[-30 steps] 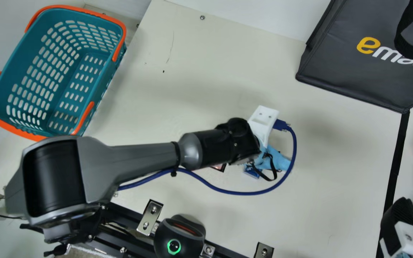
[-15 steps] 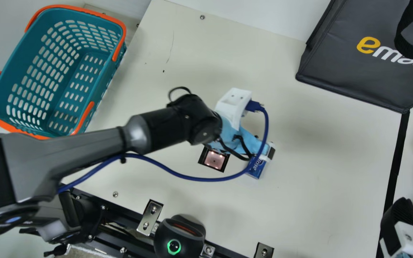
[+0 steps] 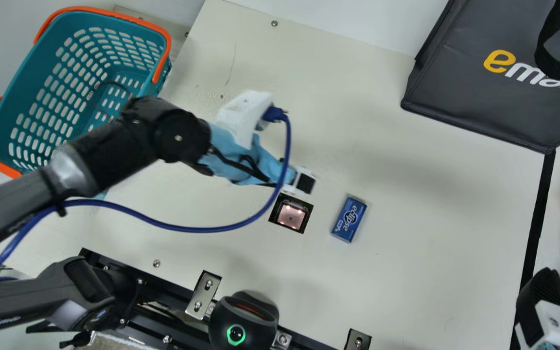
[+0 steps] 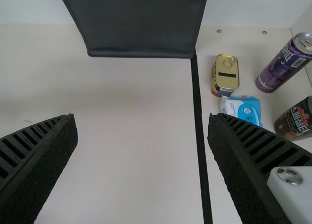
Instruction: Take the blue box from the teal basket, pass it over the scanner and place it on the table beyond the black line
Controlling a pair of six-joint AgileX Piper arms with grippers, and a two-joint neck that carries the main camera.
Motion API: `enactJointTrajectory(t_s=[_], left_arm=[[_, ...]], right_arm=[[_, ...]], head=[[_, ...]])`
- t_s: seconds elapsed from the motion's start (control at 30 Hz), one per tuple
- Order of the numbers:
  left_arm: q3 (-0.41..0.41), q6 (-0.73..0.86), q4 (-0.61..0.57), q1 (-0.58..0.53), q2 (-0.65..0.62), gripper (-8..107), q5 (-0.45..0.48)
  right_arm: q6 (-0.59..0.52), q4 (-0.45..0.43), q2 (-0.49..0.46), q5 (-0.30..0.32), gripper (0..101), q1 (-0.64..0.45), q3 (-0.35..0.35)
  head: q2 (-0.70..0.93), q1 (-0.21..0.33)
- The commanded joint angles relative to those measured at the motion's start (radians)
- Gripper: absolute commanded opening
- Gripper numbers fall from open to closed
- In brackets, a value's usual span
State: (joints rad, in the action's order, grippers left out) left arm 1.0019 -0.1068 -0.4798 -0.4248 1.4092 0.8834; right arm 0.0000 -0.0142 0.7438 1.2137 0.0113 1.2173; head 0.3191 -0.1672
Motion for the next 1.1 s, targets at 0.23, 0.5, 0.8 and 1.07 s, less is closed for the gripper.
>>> enactJointTrajectory(t_s=[0.23,0.5,0.8,1.07], left_arm=[[0.015,0.107,0.053,0.228,-0.179,90,0.158],[0.076,0.155,0.139,0.343,-0.308,90,0.265],[0.146,0.197,0.213,0.419,-0.422,90,0.337],[0.155,0.194,0.234,0.436,-0.450,90,0.341]], right_arm=[[0.000,0.000,0.000,0.000,95,0.000,0.000],[0.000,0.000,0.000,0.000,95,0.000,0.000],[0.000,0.000,0.000,0.000,95,0.000,0.000],[0.000,0.000,0.000,0.000,95,0.000,0.000]], head=[[0.002,0.029],[0.002,0.029],[0.002,0.029],[0.002,0.029]])
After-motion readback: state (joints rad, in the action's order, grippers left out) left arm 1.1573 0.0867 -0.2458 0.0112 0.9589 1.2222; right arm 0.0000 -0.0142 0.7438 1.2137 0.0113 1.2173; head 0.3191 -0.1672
